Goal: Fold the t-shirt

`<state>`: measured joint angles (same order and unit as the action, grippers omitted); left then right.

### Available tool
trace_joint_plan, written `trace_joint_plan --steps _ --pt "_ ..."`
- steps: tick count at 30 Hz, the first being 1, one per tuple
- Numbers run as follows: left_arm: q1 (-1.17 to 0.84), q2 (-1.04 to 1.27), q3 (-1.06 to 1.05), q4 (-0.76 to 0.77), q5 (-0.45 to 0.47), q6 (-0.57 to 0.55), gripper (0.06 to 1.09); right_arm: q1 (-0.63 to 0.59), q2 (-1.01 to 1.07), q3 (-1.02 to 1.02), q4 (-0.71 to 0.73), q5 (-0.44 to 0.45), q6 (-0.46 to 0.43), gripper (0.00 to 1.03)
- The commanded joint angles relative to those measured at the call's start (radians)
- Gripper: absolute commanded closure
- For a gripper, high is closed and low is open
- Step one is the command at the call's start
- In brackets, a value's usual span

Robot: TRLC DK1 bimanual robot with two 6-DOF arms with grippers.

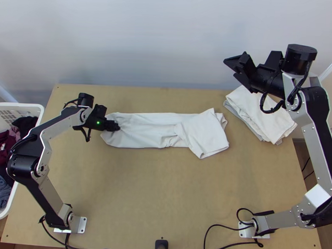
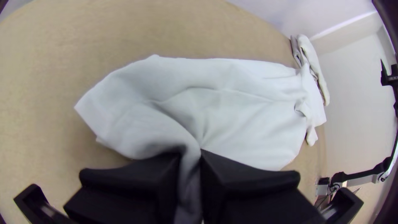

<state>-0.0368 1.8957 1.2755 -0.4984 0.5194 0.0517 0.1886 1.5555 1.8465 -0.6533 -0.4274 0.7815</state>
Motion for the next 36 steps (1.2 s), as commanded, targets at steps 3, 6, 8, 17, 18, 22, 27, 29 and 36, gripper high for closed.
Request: trace_joint_plan --steps 3,6,8,17,18,22,27,29,36 --pt "0.12 0.002 0.004 -0.005 -0.002 0.007 1.05 0.0 -0.044 -0.02 -0.002 -0.005 -0.008 0.04" --pt "0.221 -0.012 0.005 -0.042 -0.001 0.069 1.05 0.0 -0.052 -0.04 -0.002 -0.005 -0.011 0.04" --pt "0.293 -0.023 0.008 -0.062 -0.001 0.119 1.05 0.002 -0.055 -0.049 0.0 -0.005 -0.011 0.04" --pt "0.54 -0.027 0.119 -0.25 -0.001 0.306 1.05 0.015 -0.069 -0.105 0.024 -0.005 -0.018 0.04" --pt "0.545 -0.032 0.136 -0.281 -0.001 0.312 1.05 0.017 -0.071 -0.112 0.026 -0.005 -0.018 0.04" --pt "0.522 -0.096 0.154 -0.347 0.008 0.31 1.05 0.022 -0.072 -0.122 0.026 -0.005 -0.018 0.04" --pt "0.4 -0.201 0.154 -0.402 0.018 0.275 1.05 0.02 -0.081 -0.139 0.026 -0.004 -0.018 0.04" --pt "0.337 -0.234 0.156 -0.402 0.018 0.241 1.05 0.02 -0.087 -0.145 0.026 -0.004 -0.019 0.04" --pt "0.117 -0.257 0.209 -0.399 0.016 0.129 1.05 0.008 -0.098 -0.155 0.026 -0.004 -0.022 0.04"
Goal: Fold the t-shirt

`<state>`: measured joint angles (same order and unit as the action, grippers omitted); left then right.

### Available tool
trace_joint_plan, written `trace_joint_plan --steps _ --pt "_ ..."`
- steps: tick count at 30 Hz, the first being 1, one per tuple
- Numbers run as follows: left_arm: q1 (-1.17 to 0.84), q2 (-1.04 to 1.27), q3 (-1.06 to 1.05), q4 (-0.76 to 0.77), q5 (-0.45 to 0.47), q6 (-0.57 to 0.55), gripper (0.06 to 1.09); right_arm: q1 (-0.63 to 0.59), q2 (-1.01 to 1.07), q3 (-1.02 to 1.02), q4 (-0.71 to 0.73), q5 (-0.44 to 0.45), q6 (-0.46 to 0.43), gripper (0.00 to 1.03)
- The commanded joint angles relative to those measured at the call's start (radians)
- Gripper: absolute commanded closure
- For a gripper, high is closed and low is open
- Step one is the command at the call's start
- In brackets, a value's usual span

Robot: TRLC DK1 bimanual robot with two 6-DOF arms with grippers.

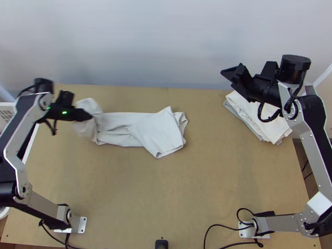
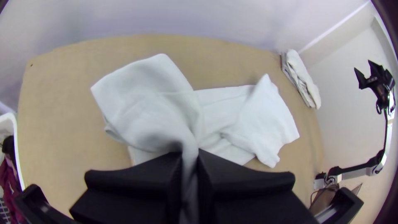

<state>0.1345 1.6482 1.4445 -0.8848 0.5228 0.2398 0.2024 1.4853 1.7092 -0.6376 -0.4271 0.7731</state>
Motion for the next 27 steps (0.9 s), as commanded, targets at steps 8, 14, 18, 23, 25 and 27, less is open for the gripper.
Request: trace_joint_plan --steps 8,14,18,23,25,27 --pt "-0.282 0.093 0.192 -0.003 -0.001 -0.197 1.05 -0.006 -0.028 -0.026 0.01 -0.002 -0.015 0.04" --pt "-0.44 0.209 0.307 -0.005 -0.053 -0.257 1.05 -0.006 -0.028 -0.037 0.012 -0.002 -0.017 0.04" --pt "-0.501 0.288 0.379 -0.008 -0.075 -0.284 1.05 -0.008 -0.03 -0.045 0.012 -0.001 -0.017 0.04" --pt "-0.549 0.378 0.485 -0.026 -0.083 -0.309 1.05 -0.006 -0.03 -0.057 0.016 0.001 -0.02 0.04" --pt "-0.57 0.41 0.531 -0.046 -0.083 -0.313 1.05 -0.006 -0.028 -0.066 0.026 0.004 -0.026 0.04" --pt "-0.589 0.444 0.574 -0.057 -0.092 -0.318 1.05 -0.004 -0.026 -0.071 0.027 0.007 -0.029 0.04"
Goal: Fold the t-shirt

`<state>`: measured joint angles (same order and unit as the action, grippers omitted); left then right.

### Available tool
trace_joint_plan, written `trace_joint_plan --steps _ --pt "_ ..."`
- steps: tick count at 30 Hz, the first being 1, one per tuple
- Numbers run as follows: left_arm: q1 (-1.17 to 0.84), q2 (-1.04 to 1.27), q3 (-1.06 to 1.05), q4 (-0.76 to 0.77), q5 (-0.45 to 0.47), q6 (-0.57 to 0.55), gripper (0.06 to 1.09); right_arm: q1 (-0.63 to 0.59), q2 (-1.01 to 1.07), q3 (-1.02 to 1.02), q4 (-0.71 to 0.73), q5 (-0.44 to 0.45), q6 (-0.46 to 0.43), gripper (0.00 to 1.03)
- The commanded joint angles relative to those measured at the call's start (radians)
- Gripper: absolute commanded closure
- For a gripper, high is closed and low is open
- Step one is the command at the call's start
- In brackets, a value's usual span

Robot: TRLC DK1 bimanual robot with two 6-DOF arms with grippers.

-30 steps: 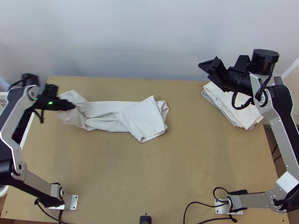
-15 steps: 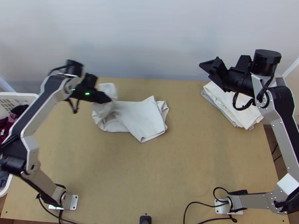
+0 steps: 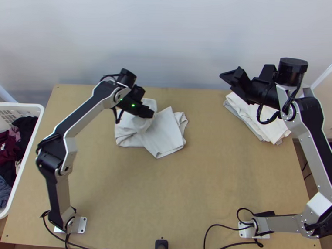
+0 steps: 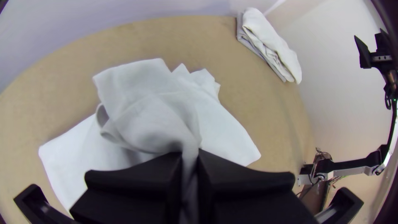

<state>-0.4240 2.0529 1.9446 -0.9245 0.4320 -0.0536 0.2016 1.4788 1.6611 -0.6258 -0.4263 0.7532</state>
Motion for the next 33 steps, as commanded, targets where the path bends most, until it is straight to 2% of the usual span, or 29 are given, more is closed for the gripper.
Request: trace_joint_plan --steps 1,14,15,16,17,18,19,24,33 --pt "-0.039 0.056 0.089 -0.019 -0.01 -0.025 1.05 -0.004 -0.018 -0.027 0.018 0.008 -0.009 0.04" --pt "-0.179 0.239 0.301 -0.068 -0.065 -0.068 1.05 0.004 -0.06 -0.204 0.083 0.014 -0.015 0.04" --pt "-0.191 0.247 0.312 -0.056 -0.073 -0.072 1.0 0.004 -0.061 -0.219 0.089 0.014 -0.017 0.04" --pt "-0.203 0.253 0.32 -0.037 -0.076 -0.077 0.79 0.005 -0.061 -0.238 0.095 0.015 -0.02 0.04" --pt "-0.217 0.253 0.321 -0.019 -0.076 -0.078 0.39 0.009 -0.063 -0.256 0.104 0.02 -0.023 0.04" --pt "-0.225 0.25 0.321 0.015 -0.076 -0.078 0.06 0.009 -0.063 -0.277 0.118 0.023 -0.028 0.04" --pt "-0.228 0.242 0.321 0.061 -0.076 -0.083 0.1 0.01 -0.063 -0.297 0.127 0.029 -0.028 0.04" --pt "-0.213 0.19 0.321 0.25 -0.076 -0.201 0.1 0.013 -0.06 -0.394 0.179 0.037 -0.032 0.04" --pt "-0.131 0.084 0.318 0.197 -0.076 -0.196 0.1 0.065 0.006 -0.488 0.242 0.047 -0.032 0.04"
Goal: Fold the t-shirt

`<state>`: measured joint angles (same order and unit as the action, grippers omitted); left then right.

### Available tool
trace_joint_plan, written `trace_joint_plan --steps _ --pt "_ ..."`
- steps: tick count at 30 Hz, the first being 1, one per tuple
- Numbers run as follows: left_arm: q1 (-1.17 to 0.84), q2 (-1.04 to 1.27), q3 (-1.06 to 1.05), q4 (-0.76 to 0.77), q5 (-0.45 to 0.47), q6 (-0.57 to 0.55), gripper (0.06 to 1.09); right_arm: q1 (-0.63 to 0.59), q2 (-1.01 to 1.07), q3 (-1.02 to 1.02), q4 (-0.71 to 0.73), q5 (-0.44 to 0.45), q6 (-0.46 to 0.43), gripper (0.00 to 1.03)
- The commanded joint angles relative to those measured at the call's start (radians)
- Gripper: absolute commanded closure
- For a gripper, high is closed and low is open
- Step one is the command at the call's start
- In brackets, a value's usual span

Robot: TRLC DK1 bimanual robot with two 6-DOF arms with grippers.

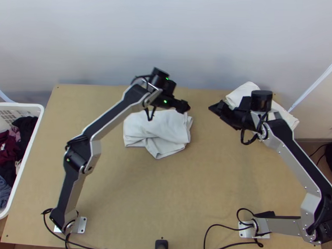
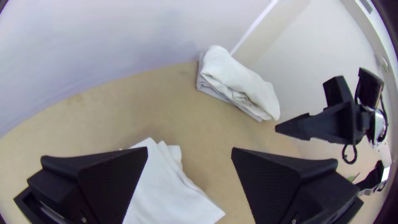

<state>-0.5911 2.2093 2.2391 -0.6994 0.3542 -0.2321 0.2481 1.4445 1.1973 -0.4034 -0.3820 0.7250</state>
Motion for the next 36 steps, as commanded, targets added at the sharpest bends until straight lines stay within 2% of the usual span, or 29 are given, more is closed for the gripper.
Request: trace_joint_plan --steps 1,4,8,10,15,18,20,26,30,36 --pt "0.047 -0.082 0.02 -0.046 0.002 -0.016 0.1 0.026 0.059 -0.025 0.02 0.002 -0.001 0.04" --pt "0.086 -0.105 0.016 -0.127 -0.003 0.011 0.1 0.068 0.126 -0.025 0.02 -0.005 -0.009 0.04" --pt "0.097 -0.165 -0.059 -0.212 -0.17 0.174 0.1 0.097 0.225 -0.008 0.012 -0.028 -0.015 0.04" --pt "0.109 -0.212 -0.147 -0.212 -0.21 0.243 0.1 0.109 0.26 0.001 0.012 -0.031 -0.016 0.04" --pt "0.137 -0.333 -0.417 -0.12 -0.212 0.375 0.1 0.149 0.304 0.031 0.014 -0.029 -0.018 0.04" --pt "0.129 -0.373 -0.569 -0.037 -0.253 0.424 0.1 0.154 0.317 0.045 0.015 -0.029 -0.019 0.04" --pt "0.114 -0.376 -0.633 0.018 -0.294 0.425 0.1 0.154 0.318 0.05 0.015 -0.029 -0.021 0.04" --pt "0.08 -0.329 -0.734 0.163 -0.34 0.404 0.1 0.149 0.297 0.045 0.015 -0.029 -0.024 0.04" --pt "0.051 -0.27 -0.734 0.189 -0.394 0.389 0.1 0.143 0.289 0.039 0.014 -0.029 -0.024 0.04" --pt "0.01 -0.237 -0.766 0.209 -0.411 0.381 0.1 0.143 0.33 0.048 0.014 -0.031 -0.027 0.04"
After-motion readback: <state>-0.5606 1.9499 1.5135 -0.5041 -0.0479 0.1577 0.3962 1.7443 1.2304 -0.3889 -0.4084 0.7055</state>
